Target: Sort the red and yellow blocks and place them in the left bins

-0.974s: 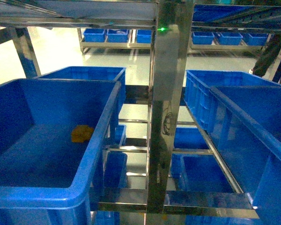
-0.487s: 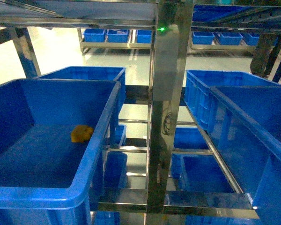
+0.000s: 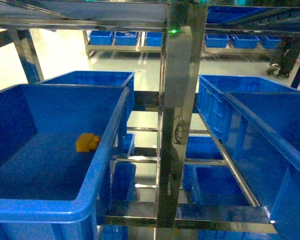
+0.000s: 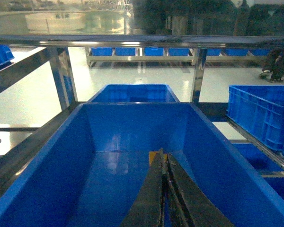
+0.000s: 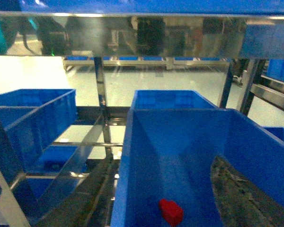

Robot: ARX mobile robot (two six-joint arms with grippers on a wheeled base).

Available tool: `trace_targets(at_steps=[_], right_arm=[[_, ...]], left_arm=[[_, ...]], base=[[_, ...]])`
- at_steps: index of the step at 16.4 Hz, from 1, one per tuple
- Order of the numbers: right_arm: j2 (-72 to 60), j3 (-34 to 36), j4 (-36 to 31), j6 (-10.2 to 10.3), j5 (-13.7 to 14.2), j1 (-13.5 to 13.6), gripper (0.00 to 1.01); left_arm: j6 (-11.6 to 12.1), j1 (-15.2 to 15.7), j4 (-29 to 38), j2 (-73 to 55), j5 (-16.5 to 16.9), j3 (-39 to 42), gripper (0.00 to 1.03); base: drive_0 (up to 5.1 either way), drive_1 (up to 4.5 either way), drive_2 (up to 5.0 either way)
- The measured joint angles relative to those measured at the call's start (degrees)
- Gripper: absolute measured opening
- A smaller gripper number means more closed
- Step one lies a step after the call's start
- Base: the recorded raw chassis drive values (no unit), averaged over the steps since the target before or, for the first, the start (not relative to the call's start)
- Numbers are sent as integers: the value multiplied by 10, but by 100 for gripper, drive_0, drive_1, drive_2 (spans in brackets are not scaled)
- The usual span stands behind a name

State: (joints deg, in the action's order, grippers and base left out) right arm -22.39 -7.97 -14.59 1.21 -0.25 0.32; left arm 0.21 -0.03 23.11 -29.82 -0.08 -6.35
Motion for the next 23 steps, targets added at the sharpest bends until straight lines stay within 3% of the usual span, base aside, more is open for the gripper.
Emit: trace_targets(at_steps=[5, 11, 12, 13, 16, 17, 19, 23], right_arm=[[59, 39, 23, -9, 2, -3, 1], [121, 72, 44, -11, 2, -3, 2], [134, 71, 63, -10, 3, -3, 2], [200, 71, 150, -11, 3, -3, 2], [221, 71, 148, -11, 2, -3, 2], [221, 71, 148, -11, 2, -3, 2], [221, 71, 148, -11, 2, -3, 2], [221, 71, 148, -11, 2, -3, 47]], left_arm=[[0, 0, -45, 80, 0, 33, 2], [0, 0, -87, 156, 0, 56, 2], [0, 0, -98, 167, 1, 56, 2], [0, 0, -111, 178, -1, 56, 2], [0, 0, -144, 208, 0, 56, 2], [0, 0, -234, 268, 2, 56, 2], [-1, 0, -231, 292, 0, 54, 3], [-1, 0, -234, 292, 0, 56, 51]], base=[[0, 0, 0], [0, 0, 0], [0, 0, 0], [0, 0, 0], [0, 0, 0], [0, 0, 0], [0, 0, 0], [0, 0, 0]])
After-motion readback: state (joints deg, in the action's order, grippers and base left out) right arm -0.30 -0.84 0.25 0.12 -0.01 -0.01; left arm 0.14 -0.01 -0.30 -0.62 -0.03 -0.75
